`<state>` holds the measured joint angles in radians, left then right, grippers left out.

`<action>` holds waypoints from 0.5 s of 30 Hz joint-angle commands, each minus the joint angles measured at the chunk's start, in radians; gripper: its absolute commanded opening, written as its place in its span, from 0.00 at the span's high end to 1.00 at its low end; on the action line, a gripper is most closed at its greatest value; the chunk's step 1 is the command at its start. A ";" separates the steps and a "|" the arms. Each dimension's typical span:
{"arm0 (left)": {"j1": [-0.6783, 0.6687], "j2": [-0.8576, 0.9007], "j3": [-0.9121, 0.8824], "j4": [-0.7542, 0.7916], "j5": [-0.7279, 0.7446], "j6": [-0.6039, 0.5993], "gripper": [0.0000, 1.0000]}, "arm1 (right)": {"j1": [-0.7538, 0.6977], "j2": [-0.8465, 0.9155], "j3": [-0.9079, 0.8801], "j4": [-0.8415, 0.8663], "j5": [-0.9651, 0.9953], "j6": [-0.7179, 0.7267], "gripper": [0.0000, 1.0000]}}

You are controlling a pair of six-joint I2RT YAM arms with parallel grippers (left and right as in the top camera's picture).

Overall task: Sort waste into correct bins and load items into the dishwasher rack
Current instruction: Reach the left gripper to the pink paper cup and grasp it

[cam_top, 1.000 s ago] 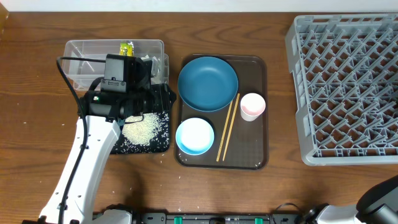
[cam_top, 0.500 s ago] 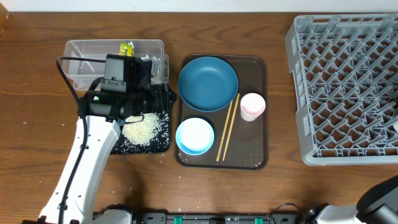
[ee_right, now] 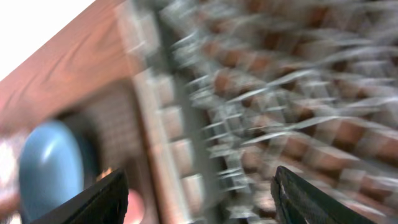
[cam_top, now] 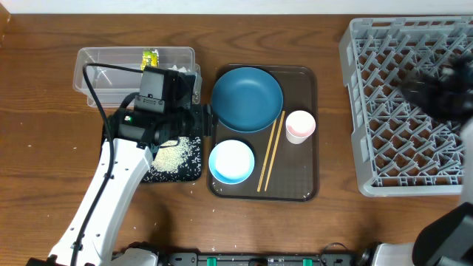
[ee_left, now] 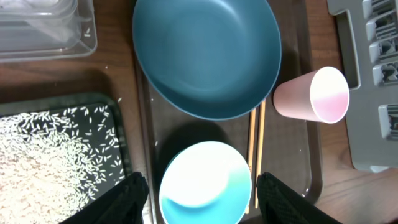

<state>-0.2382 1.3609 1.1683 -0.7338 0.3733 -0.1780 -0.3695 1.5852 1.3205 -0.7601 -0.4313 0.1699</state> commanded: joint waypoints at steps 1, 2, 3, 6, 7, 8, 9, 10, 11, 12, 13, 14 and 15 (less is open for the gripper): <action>-0.030 0.012 0.005 0.025 -0.027 0.020 0.40 | 0.102 -0.020 0.009 -0.033 0.074 -0.033 0.25; -0.043 0.017 0.005 0.044 -0.026 0.020 0.39 | 0.124 -0.020 0.009 -0.044 0.113 -0.033 0.25; -0.060 0.025 0.005 0.068 -0.022 0.019 0.39 | 0.145 -0.020 0.009 -0.057 0.158 -0.033 0.24; -0.118 0.073 0.005 0.146 -0.019 -0.003 0.39 | 0.179 -0.024 0.009 -0.094 0.260 -0.033 0.22; -0.137 0.094 0.005 0.172 -0.019 -0.003 0.39 | 0.181 -0.027 0.009 -0.106 0.273 -0.033 0.22; -0.165 0.130 0.009 0.209 -0.019 -0.003 0.39 | 0.181 -0.034 0.009 -0.122 0.274 -0.033 0.22; -0.184 0.158 0.013 0.235 -0.019 -0.008 0.39 | 0.181 -0.037 0.009 -0.130 0.274 -0.033 0.22; -0.205 0.190 0.021 0.263 -0.019 -0.011 0.39 | 0.181 -0.043 0.009 -0.138 0.274 -0.033 0.22; -0.225 0.222 0.029 0.290 -0.019 -0.015 0.39 | 0.181 -0.047 0.009 -0.145 0.274 -0.033 0.22; -0.242 0.250 0.035 0.316 -0.019 -0.015 0.39 | 0.181 -0.050 0.009 -0.151 0.274 -0.032 0.22; -0.258 0.278 0.040 0.343 -0.020 -0.018 0.39 | 0.181 -0.051 0.009 -0.157 0.274 -0.033 0.22; -0.276 0.309 0.044 0.377 -0.019 -0.018 0.39 | 0.181 -0.052 0.009 -0.161 0.274 -0.033 0.22; -0.291 0.335 0.045 0.406 -0.019 -0.018 0.39 | 0.181 -0.053 0.009 -0.164 0.274 -0.033 0.22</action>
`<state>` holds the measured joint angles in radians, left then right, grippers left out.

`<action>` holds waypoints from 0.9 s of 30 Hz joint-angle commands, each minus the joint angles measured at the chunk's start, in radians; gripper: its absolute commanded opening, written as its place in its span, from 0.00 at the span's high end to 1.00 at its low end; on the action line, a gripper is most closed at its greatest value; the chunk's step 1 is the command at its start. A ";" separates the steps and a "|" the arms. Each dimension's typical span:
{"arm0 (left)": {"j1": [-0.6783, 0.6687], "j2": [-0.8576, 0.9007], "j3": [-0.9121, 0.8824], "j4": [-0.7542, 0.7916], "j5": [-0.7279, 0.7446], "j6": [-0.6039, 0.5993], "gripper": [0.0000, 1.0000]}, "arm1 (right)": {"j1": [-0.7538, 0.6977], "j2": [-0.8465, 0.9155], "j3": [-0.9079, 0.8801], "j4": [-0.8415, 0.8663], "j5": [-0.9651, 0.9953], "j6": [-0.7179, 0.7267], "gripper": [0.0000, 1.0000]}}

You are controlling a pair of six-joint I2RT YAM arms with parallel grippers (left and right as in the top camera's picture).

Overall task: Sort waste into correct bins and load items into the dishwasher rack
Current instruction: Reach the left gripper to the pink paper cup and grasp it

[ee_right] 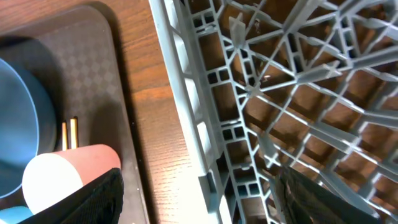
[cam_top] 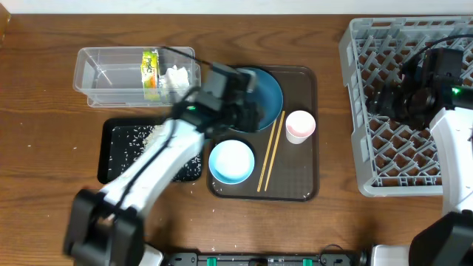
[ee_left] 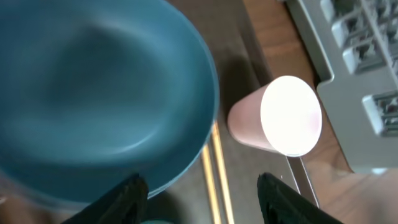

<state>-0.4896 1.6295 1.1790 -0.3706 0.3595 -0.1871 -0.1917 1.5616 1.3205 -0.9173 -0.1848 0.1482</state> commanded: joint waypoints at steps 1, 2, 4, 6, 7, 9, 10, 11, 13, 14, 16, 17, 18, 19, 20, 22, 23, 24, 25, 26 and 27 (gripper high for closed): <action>-0.055 0.094 0.034 0.075 -0.006 -0.009 0.39 | 0.003 -0.029 0.009 -0.011 0.028 -0.011 0.22; -0.069 0.117 0.034 0.097 -0.006 -0.009 0.39 | 0.003 -0.029 0.009 -0.014 0.027 -0.011 0.21; -0.094 0.159 0.034 0.135 -0.006 -0.014 0.39 | 0.003 -0.029 0.009 -0.020 0.028 -0.011 0.21; -0.114 0.190 0.034 0.158 -0.005 -0.031 0.39 | 0.003 -0.029 0.009 -0.021 0.027 -0.011 0.21; -0.123 0.201 0.034 0.169 -0.005 -0.040 0.39 | 0.003 -0.029 0.009 -0.021 0.027 -0.011 0.21; -0.135 0.220 0.034 0.193 -0.005 -0.062 0.39 | 0.003 -0.029 0.009 -0.021 0.027 -0.011 0.22; -0.139 0.227 0.034 0.203 -0.005 -0.075 0.39 | 0.003 -0.029 0.009 -0.021 0.027 -0.011 0.21; -0.142 0.230 0.034 0.209 -0.005 -0.086 0.39 | 0.003 -0.029 0.009 -0.022 0.027 -0.011 0.22; -0.145 0.233 0.034 0.216 -0.005 -0.103 0.39 | 0.003 -0.029 0.009 -0.026 0.027 -0.011 0.21; -0.145 0.233 0.034 0.217 -0.005 -0.103 0.39 | 0.003 -0.029 0.009 -0.026 0.027 -0.011 0.21; -0.145 0.233 0.034 0.217 -0.005 -0.103 0.39 | 0.003 -0.029 0.009 -0.026 0.027 -0.011 0.21; -0.145 0.233 0.034 0.217 -0.005 -0.103 0.39 | 0.003 -0.029 0.009 -0.026 0.028 -0.011 0.22; -0.144 0.232 0.035 0.216 -0.005 -0.103 0.39 | 0.003 -0.029 0.009 -0.027 0.028 -0.011 0.21; -0.144 0.230 0.035 0.216 -0.005 -0.103 0.40 | 0.003 -0.029 0.009 -0.027 0.028 -0.011 0.21; -0.143 0.222 0.035 0.216 -0.005 -0.103 0.40 | 0.003 -0.029 0.009 -0.029 0.028 -0.012 0.21; -0.142 0.200 0.037 0.216 -0.006 -0.103 0.40 | 0.003 -0.029 0.009 -0.030 0.028 -0.012 0.21; -0.140 0.186 0.040 0.216 -0.006 -0.103 0.40 | 0.003 -0.029 0.009 -0.030 0.028 -0.012 0.21; -0.137 0.174 0.046 0.216 -0.006 -0.103 0.40 | 0.003 -0.029 0.009 -0.030 0.028 -0.012 0.21; -0.137 0.165 0.050 0.217 -0.006 -0.103 0.40 | 0.003 -0.029 0.009 -0.030 0.028 -0.012 0.21; -0.137 0.156 0.054 0.224 -0.006 -0.103 0.40 | 0.003 -0.029 0.009 -0.030 0.028 -0.012 0.21; -0.137 0.152 0.054 0.232 -0.006 -0.103 0.40 | 0.003 -0.029 0.009 -0.030 0.028 -0.012 0.21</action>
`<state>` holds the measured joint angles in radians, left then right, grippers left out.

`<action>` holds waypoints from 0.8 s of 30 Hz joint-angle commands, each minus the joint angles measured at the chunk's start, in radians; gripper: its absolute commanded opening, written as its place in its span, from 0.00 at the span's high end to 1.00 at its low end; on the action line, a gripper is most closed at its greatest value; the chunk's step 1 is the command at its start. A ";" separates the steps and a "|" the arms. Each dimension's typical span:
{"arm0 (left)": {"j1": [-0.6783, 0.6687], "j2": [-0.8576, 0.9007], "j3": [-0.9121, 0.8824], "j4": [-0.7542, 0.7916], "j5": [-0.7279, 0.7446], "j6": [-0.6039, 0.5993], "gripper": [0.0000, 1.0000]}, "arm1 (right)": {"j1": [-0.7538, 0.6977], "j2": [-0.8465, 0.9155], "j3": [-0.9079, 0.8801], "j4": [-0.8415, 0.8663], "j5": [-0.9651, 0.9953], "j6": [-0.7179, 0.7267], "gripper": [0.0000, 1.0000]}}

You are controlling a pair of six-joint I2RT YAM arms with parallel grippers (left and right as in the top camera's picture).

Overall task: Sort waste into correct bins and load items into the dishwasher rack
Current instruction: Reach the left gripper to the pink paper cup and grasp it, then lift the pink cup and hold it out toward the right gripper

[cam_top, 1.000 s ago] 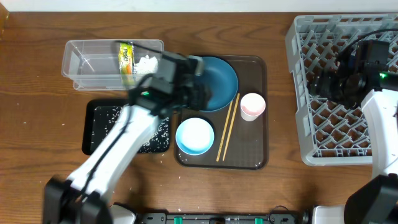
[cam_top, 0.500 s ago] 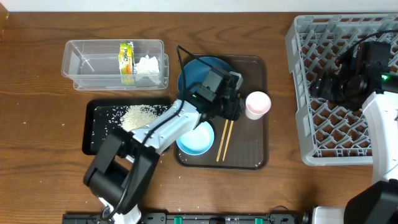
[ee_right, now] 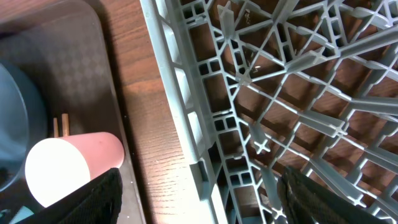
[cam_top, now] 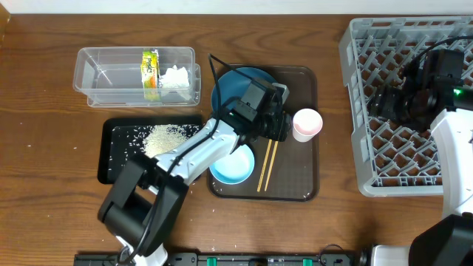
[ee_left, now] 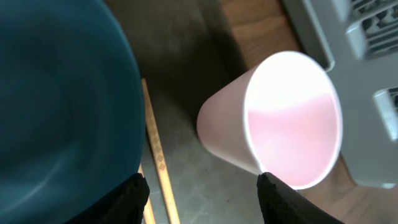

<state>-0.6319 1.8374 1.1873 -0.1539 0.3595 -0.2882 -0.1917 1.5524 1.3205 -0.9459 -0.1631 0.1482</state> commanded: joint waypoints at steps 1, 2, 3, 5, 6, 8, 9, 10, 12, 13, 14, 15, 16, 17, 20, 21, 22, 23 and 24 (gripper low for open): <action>0.003 -0.056 0.046 0.027 -0.005 -0.003 0.40 | 0.003 -0.020 0.009 -0.001 0.006 -0.012 0.21; 0.000 -0.055 0.046 0.035 -0.005 -0.003 0.40 | 0.003 -0.019 0.009 -0.001 0.006 -0.012 0.21; -0.003 -0.051 0.046 0.042 -0.006 -0.003 0.40 | 0.003 -0.020 0.009 -0.001 0.006 -0.012 0.21; -0.013 -0.038 0.045 0.061 -0.006 -0.006 0.39 | 0.003 -0.019 0.009 -0.001 0.006 -0.011 0.21; -0.019 -0.027 0.045 0.074 -0.006 -0.005 0.40 | 0.003 -0.019 0.009 -0.001 0.006 -0.011 0.21; -0.033 -0.001 0.045 0.105 -0.006 -0.005 0.40 | 0.003 -0.019 0.009 -0.002 0.005 -0.011 0.21; -0.038 0.013 0.045 0.118 -0.006 -0.006 0.40 | 0.003 -0.019 0.009 -0.003 0.005 -0.011 0.21; -0.044 0.029 0.045 0.135 -0.006 -0.006 0.40 | 0.003 -0.020 0.009 -0.006 0.005 -0.011 0.21; -0.048 0.053 0.045 0.145 -0.006 -0.006 0.41 | 0.003 -0.019 0.009 -0.010 0.005 -0.011 0.21; -0.048 0.062 0.045 0.144 -0.007 -0.011 0.41 | 0.003 -0.019 0.009 -0.012 0.005 -0.011 0.21; -0.048 0.074 0.045 0.144 -0.007 -0.014 0.44 | 0.003 -0.019 0.009 -0.013 0.005 -0.011 0.21; -0.047 0.086 0.045 0.144 -0.007 -0.018 0.45 | 0.003 -0.020 0.009 -0.013 0.005 -0.011 0.21; -0.047 0.098 0.045 0.143 -0.006 -0.018 0.47 | 0.003 -0.020 0.009 -0.013 0.005 -0.011 0.21; -0.047 0.108 0.045 0.143 -0.006 -0.021 0.50 | 0.003 -0.019 0.009 -0.013 0.005 -0.011 0.21; -0.047 0.121 0.045 0.122 -0.006 -0.021 0.66 | 0.003 -0.019 0.009 -0.016 0.002 -0.012 0.21; -0.045 0.120 0.045 0.114 -0.006 -0.021 0.71 | 0.003 -0.020 0.009 -0.016 0.002 -0.012 0.21; -0.042 0.114 0.045 0.106 -0.006 -0.021 0.76 | 0.003 -0.019 0.009 -0.016 0.002 -0.012 0.21; -0.036 0.105 0.045 0.094 -0.006 -0.021 0.80 | 0.003 -0.020 0.009 -0.016 0.002 -0.012 0.21; -0.031 0.097 0.045 0.084 -0.006 -0.021 0.86 | 0.003 -0.020 0.009 -0.016 0.002 -0.012 0.21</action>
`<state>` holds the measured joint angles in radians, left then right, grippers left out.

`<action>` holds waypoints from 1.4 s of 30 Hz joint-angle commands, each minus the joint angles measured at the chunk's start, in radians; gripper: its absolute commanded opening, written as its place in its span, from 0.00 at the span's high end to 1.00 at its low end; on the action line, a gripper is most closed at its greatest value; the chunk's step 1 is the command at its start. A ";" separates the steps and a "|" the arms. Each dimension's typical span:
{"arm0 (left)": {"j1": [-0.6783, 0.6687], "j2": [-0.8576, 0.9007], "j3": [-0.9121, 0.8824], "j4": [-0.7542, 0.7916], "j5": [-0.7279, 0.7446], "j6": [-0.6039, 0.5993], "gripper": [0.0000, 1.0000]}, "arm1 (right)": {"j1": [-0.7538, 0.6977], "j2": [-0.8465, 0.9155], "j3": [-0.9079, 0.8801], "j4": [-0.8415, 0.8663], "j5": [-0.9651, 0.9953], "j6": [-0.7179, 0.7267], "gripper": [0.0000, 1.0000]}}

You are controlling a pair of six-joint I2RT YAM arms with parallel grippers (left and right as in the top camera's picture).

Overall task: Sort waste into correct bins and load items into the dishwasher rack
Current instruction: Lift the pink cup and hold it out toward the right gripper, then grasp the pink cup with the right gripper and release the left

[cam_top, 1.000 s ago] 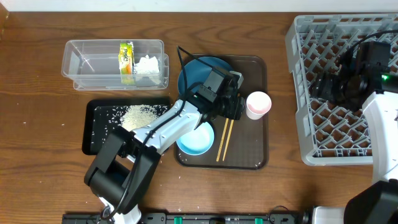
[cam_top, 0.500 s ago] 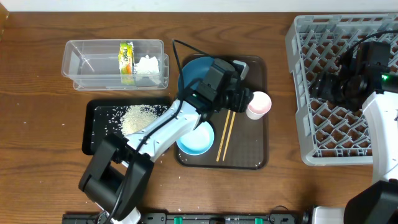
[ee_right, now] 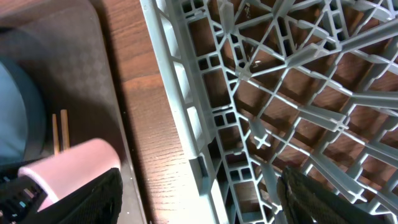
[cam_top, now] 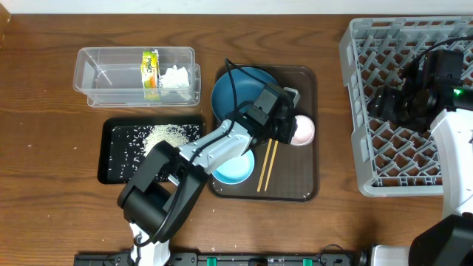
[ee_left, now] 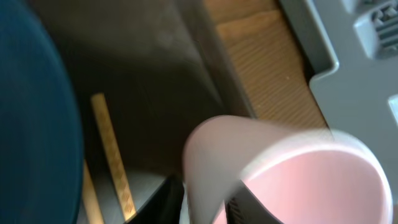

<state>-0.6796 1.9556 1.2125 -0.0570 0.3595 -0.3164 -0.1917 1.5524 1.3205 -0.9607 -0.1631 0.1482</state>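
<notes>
The pink cup point(cam_top: 304, 131) stands on the brown tray point(cam_top: 307, 185), right of the big blue bowl point(cam_top: 240, 92). My left gripper point(cam_top: 287, 128) is shut on the cup's wall point(ee_left: 280, 168), one finger point(ee_left: 169, 198) outside and the other inside the rim. Two wooden chopsticks point(cam_top: 267, 162) lie beside it, and a small light-blue bowl point(cam_top: 233, 166) sits at the tray's front. My right gripper point(ee_right: 202, 190) hangs open over the left edge of the grey dishwasher rack point(cam_top: 414, 148), holding nothing.
A clear bin point(cam_top: 111, 74) with a yellow wrapper and white paper stands at the back left. A black tray point(cam_top: 118, 159) strewn with rice lies in front of it. A strip of bare wood point(ee_right: 149, 124) separates the brown tray from the rack.
My left gripper was open just beside the pink cup; now it is shut on the cup's wall, and the cup sits slightly lower on the tray. The right arm has not moved.
My left gripper was open at the brown tray's left edge while the right arm was blurred over the rack. Then the left was over the big blue bowl and the right still at the rack's left side. Then the left was beside the cup, and now grips it.
</notes>
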 commanded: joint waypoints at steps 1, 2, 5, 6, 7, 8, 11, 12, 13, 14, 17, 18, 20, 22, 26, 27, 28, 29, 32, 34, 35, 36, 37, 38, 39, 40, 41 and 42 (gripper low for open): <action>0.026 -0.034 0.020 -0.033 -0.006 0.003 0.88 | 0.003 -0.019 0.009 -0.001 0.002 -0.014 0.21; 0.036 -0.048 0.020 -0.054 -0.006 -0.006 0.91 | 0.003 -0.019 0.009 -0.001 0.003 -0.015 0.21; 0.082 -0.106 0.020 -0.136 0.019 -0.054 0.94 | 0.003 -0.020 0.009 -0.005 0.002 -0.016 0.21; 0.102 -0.127 0.020 -0.157 0.047 -0.064 0.94 | 0.003 -0.019 0.009 -0.008 0.000 -0.019 0.21; 0.128 -0.151 0.020 -0.177 0.092 -0.064 0.94 | 0.003 -0.019 0.009 -0.012 -0.018 -0.041 0.22; 0.152 -0.172 0.020 -0.192 0.137 -0.064 0.94 | 0.003 -0.020 0.009 -0.011 -0.048 -0.069 0.25; 0.249 -0.229 0.020 -0.227 0.304 -0.115 0.94 | 0.003 -0.019 0.009 0.002 -0.275 -0.204 0.26; 0.282 -0.240 0.020 -0.227 0.364 -0.149 0.94 | 0.004 -0.019 0.009 0.003 -0.384 -0.273 0.26; 0.321 -0.246 0.020 -0.220 0.448 -0.184 0.94 | 0.006 -0.019 0.009 0.003 -0.502 -0.350 0.27; 0.352 -0.246 0.020 -0.205 0.529 -0.207 0.94 | 0.013 -0.019 0.009 -0.002 -0.637 -0.442 0.25; 0.438 -0.242 0.020 -0.145 0.796 -0.262 0.94 | 0.062 -0.019 0.006 -0.004 -0.903 -0.620 0.20; 0.453 -0.242 0.020 -0.132 0.861 -0.266 0.94 | 0.082 -0.019 0.006 -0.001 -0.931 -0.648 0.20; 0.474 -0.242 0.020 -0.112 0.980 -0.274 0.94 | 0.132 -0.019 0.006 0.013 -0.950 -0.678 0.16; 0.478 -0.242 0.020 -0.114 1.040 -0.291 0.94 | 0.190 -0.019 0.006 0.045 -0.953 -0.678 0.13; 0.452 -0.242 0.020 -0.113 1.093 -0.299 0.94 | 0.299 -0.019 0.006 0.125 -0.952 -0.677 0.13; 0.444 -0.242 0.020 -0.113 1.096 -0.299 0.94 | 0.319 -0.019 0.006 0.143 -0.952 -0.676 0.13; 0.434 -0.242 0.020 -0.113 1.096 -0.299 0.94 | 0.339 -0.019 0.006 0.167 -0.952 -0.663 0.14; 0.425 -0.242 0.020 -0.113 1.096 -0.299 0.94 | 0.353 -0.019 0.006 0.193 -0.952 -0.637 0.14; 0.402 -0.242 0.020 -0.113 1.096 -0.299 0.94 | 0.383 -0.019 0.006 0.290 -0.952 -0.546 0.16; 0.395 -0.242 0.020 -0.113 1.096 -0.299 0.94 | 0.388 -0.019 0.006 0.330 -0.952 -0.504 0.21; 0.393 -0.242 0.020 -0.113 1.095 -0.299 0.94 | 0.389 -0.019 0.006 0.338 -0.952 -0.493 0.28; 0.393 -0.242 0.020 -0.113 1.095 -0.299 0.94 | 0.389 -0.019 0.006 0.336 -0.952 -0.492 0.35; 0.393 -0.242 0.020 -0.113 1.095 -0.299 0.94 | 0.389 -0.019 0.006 0.331 -0.952 -0.492 0.41; 0.393 -0.242 0.020 -0.113 1.094 -0.299 0.94 | 0.389 -0.019 0.006 0.321 -0.952 -0.492 0.42; 0.394 -0.242 0.020 -0.112 1.091 -0.299 0.94 | 0.389 -0.019 0.006 0.311 -0.950 -0.492 0.42; 0.395 -0.242 0.020 -0.112 1.088 -0.299 0.94 | 0.389 -0.019 0.006 0.298 -0.942 -0.492 0.42; 0.395 -0.242 0.020 -0.108 1.088 -0.299 0.94 | 0.389 -0.019 0.006 0.286 -0.932 -0.492 0.42; 0.395 -0.242 0.020 -0.100 1.088 -0.299 0.94 | 0.389 -0.019 0.006 0.272 -0.916 -0.492 0.40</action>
<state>-0.2756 1.7130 1.2163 -0.1753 1.4105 -0.6182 0.1967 1.5394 1.3209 -0.6617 -1.1297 -0.3733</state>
